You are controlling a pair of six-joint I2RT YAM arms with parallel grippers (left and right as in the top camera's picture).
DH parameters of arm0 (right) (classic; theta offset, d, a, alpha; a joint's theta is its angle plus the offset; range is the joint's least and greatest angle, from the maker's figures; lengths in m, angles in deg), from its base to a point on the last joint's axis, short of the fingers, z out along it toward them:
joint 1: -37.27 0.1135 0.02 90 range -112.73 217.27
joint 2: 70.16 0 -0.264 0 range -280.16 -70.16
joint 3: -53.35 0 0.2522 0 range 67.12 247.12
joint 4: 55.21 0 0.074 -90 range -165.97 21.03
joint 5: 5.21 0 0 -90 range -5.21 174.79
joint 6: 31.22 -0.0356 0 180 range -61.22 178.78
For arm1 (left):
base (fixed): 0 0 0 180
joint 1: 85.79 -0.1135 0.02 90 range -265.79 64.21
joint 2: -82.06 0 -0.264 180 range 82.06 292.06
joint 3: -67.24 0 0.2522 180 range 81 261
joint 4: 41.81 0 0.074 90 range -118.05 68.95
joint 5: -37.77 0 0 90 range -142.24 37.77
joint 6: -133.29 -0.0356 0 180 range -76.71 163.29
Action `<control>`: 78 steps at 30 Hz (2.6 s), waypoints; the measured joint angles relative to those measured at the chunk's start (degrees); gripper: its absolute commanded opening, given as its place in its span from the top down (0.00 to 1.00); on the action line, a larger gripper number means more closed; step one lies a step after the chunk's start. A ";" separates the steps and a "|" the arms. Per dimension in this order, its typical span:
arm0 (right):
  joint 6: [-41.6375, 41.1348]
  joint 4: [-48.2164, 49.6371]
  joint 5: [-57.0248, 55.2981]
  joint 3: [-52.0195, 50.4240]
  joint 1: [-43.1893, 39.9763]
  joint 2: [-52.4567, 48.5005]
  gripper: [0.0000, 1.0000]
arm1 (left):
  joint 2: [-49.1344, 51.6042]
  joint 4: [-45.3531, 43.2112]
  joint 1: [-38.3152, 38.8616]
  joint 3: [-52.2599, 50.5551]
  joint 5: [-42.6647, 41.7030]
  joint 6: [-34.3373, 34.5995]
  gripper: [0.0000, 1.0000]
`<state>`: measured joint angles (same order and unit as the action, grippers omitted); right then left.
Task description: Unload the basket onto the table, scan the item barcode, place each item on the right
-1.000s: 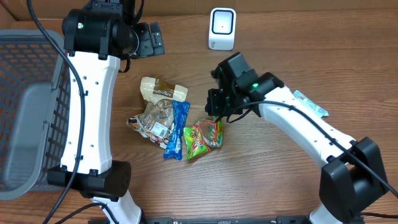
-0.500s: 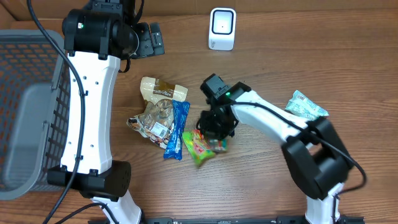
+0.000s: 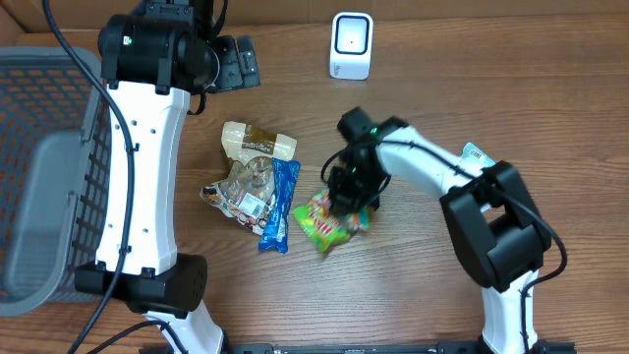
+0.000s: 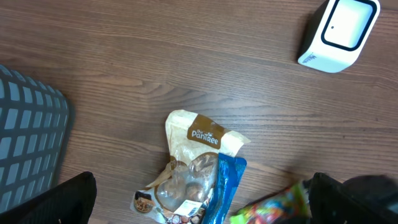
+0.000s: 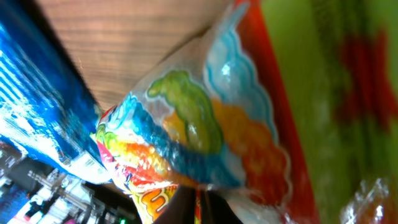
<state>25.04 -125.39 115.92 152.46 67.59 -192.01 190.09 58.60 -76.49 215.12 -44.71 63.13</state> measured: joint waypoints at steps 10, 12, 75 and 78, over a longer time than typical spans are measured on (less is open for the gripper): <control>15.47 -12.26 -8.09 17.55 -13.03 -0.96 0.31 | 0.00 0.00 0.00 0.00 0.00 0.00 0.00; 18.56 -13.49 -8.24 20.26 -14.27 -0.96 0.23 | 0.00 0.00 0.00 -0.02 0.00 0.00 0.00; 15.56 -9.92 -78.64 17.18 9.38 -3.32 0.96 | 0.00 0.00 0.00 0.00 0.00 0.00 0.00; 15.32 -10.62 -80.67 17.18 11.87 -7.10 0.96 | 0.00 0.00 0.00 -0.02 0.00 0.00 0.00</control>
<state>40.37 -136.02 35.25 169.64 79.46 -199.11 190.09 58.60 -76.49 215.10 -44.71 63.13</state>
